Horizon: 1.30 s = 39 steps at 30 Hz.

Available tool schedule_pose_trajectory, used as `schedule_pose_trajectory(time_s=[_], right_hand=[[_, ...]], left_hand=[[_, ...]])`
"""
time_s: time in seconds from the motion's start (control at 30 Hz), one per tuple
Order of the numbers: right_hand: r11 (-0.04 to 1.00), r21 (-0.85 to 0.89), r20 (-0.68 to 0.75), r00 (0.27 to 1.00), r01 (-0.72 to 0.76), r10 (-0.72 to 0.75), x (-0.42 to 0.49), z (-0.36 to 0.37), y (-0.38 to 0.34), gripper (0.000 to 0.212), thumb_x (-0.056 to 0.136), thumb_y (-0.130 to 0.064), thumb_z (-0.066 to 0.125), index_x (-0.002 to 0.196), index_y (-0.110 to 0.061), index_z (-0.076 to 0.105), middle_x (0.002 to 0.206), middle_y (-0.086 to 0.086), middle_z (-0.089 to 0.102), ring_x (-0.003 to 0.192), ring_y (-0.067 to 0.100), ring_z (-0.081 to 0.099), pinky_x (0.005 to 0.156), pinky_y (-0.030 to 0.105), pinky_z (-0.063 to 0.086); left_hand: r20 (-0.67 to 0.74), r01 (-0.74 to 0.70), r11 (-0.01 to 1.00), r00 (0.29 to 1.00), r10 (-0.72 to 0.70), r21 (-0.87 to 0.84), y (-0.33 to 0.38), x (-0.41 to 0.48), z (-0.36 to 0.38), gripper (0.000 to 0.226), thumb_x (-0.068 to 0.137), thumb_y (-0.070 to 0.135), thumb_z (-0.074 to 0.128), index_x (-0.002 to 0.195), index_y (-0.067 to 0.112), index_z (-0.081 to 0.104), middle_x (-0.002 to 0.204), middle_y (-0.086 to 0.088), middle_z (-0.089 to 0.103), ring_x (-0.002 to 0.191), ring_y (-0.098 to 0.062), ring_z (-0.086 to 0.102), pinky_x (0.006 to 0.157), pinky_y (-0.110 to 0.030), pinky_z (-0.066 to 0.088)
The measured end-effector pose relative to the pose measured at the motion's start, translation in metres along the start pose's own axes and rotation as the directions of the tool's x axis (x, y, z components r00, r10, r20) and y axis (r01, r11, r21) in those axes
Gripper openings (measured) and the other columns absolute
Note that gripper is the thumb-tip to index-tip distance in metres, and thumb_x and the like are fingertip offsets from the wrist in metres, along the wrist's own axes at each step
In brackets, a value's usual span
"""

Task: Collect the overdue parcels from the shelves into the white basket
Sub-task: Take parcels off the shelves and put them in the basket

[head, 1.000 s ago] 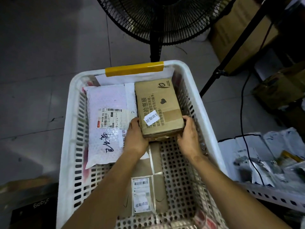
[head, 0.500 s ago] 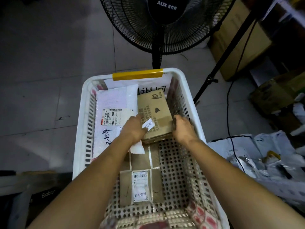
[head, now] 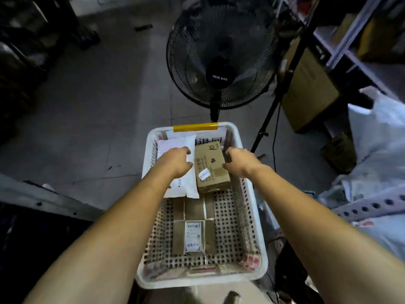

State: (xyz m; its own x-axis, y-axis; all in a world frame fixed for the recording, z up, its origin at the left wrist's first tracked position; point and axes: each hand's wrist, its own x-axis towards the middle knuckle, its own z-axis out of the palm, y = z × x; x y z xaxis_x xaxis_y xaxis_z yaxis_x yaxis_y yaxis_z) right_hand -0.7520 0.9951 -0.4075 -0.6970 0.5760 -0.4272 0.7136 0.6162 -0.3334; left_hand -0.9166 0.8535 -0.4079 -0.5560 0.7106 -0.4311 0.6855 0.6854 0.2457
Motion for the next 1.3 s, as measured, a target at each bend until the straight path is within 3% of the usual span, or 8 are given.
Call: schedule_pose_trajectory(time_s=[0.13, 0.33, 0.6, 0.8, 1.0, 1.13, 1.3], right_hand=[[0.995, -0.071, 0.036, 0.997, 0.069, -0.067, -0.049, -0.034, -0.028, 0.037, 0.095, -0.034, 0.059, 0.124, -0.012, 0.054, 0.121, 0.01, 0.062, 0.109, 0.03, 0.059, 0.088, 0.038, 0.05], [0.967, -0.137, 0.025, 0.977, 0.215, -0.214, -0.123, -0.061, -0.071, 0.044, 0.096, -0.028, 0.058, 0.136, -0.011, 0.051, 0.133, 0.01, 0.06, 0.121, 0.031, 0.055, 0.1, 0.038, 0.046], [0.901, -0.232, 0.065, 0.93, 0.367, -0.363, -0.194, -0.056, -0.13, 0.049, 0.095, -0.036, 0.056, 0.137, -0.012, 0.05, 0.136, 0.011, 0.057, 0.123, 0.032, 0.053, 0.096, 0.036, 0.045], [0.825, -0.278, 0.092, 0.868, 0.492, -0.487, -0.253, -0.038, -0.17, 0.053, 0.094, -0.037, 0.058, 0.14, -0.013, 0.048, 0.136, 0.012, 0.057, 0.124, 0.032, 0.053, 0.096, 0.034, 0.041], [0.734, -0.275, 0.144, 0.782, 0.621, -0.607, -0.339, -0.011, -0.186, 0.05, 0.09, -0.037, 0.062, 0.134, -0.013, 0.052, 0.128, 0.012, 0.061, 0.109, 0.033, 0.062, 0.084, 0.032, 0.049], [0.656, -0.292, 0.192, 0.715, 0.696, -0.673, -0.403, 0.013, -0.18, 0.045, 0.09, -0.035, 0.062, 0.13, -0.014, 0.055, 0.129, 0.009, 0.061, 0.113, 0.03, 0.059, 0.093, 0.034, 0.049], [0.513, -0.31, 0.327, 0.597, 0.8, -0.733, -0.477, 0.042, -0.176, 0.042, 0.092, -0.031, 0.058, 0.131, -0.014, 0.056, 0.128, 0.01, 0.058, 0.117, 0.031, 0.057, 0.092, 0.035, 0.048]], left_hand=[[-0.049, 0.067, 0.997, 0.996, -0.069, -0.031, 0.002, -0.062, -0.042, 0.05, 0.094, 0.042, 0.056, 0.141, 0.029, 0.046, 0.137, -0.006, 0.057, 0.118, -0.03, 0.057, 0.096, -0.039, 0.05], [-0.128, 0.192, 0.979, 0.971, -0.2, -0.071, -0.011, -0.169, -0.071, 0.049, 0.09, 0.043, 0.061, 0.136, 0.03, 0.051, 0.128, -0.006, 0.061, 0.112, -0.031, 0.061, 0.092, -0.04, 0.052], [-0.176, 0.38, 0.913, 0.898, -0.403, -0.151, -0.042, -0.303, -0.062, 0.049, 0.094, 0.045, 0.059, 0.138, 0.028, 0.05, 0.137, -0.006, 0.058, 0.118, -0.028, 0.058, 0.099, -0.041, 0.05], [-0.252, 0.457, 0.862, 0.827, -0.502, -0.217, -0.056, -0.405, -0.042, 0.04, 0.094, 0.04, 0.06, 0.131, 0.026, 0.055, 0.129, -0.007, 0.061, 0.109, -0.029, 0.06, 0.092, -0.039, 0.052], [-0.26, 0.542, 0.802, 0.761, -0.595, -0.249, -0.054, -0.508, -0.005, 0.048, 0.098, 0.044, 0.054, 0.141, 0.026, 0.047, 0.138, -0.01, 0.055, 0.119, -0.031, 0.056, 0.099, -0.043, 0.048], [-0.267, 0.558, 0.773, 0.729, -0.631, -0.304, -0.036, -0.578, 0.031, 0.048, 0.098, 0.042, 0.055, 0.141, 0.022, 0.047, 0.136, -0.01, 0.056, 0.114, -0.029, 0.057, 0.086, -0.034, 0.048], [-0.27, 0.612, 0.695, 0.645, -0.715, -0.379, -0.006, -0.669, 0.077, 0.037, 0.095, 0.039, 0.056, 0.13, 0.025, 0.057, 0.127, -0.009, 0.061, 0.111, -0.03, 0.059, 0.092, -0.04, 0.05]])
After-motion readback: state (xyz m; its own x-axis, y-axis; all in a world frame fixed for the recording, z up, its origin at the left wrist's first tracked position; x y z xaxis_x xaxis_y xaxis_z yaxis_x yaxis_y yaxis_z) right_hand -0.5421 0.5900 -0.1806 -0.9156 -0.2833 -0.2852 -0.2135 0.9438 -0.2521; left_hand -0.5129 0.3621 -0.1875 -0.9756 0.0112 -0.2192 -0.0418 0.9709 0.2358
